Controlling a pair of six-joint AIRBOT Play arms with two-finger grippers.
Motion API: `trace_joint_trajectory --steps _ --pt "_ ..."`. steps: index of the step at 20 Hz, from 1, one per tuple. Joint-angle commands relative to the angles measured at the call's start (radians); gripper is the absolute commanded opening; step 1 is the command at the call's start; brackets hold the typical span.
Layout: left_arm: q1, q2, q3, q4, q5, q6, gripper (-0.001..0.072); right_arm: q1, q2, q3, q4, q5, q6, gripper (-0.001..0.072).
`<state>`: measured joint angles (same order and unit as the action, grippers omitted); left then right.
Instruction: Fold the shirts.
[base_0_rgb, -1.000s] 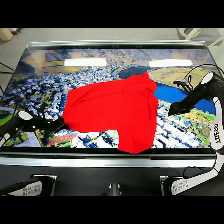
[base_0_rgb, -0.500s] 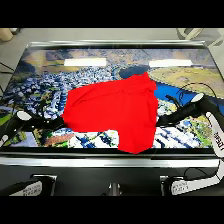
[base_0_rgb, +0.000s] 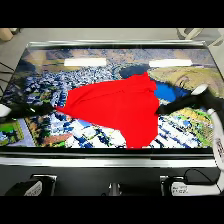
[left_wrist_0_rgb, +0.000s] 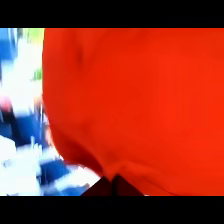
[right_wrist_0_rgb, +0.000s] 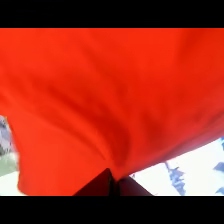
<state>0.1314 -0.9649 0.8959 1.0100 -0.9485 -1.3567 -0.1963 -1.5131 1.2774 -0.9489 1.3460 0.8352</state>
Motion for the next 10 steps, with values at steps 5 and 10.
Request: trace_joint_trajectory --steps 5,10 --pt "0.0 0.399 0.723 0.346 0.154 -0.27 0.0023 0.006 0.58 0.729 -0.225 -0.279 0.014 0.0021" --pt "0.0 0.455 0.811 0.327 0.156 -0.289 0.0023 0.006 0.789 0.739 -0.294 -0.32 0.04 0.0021"
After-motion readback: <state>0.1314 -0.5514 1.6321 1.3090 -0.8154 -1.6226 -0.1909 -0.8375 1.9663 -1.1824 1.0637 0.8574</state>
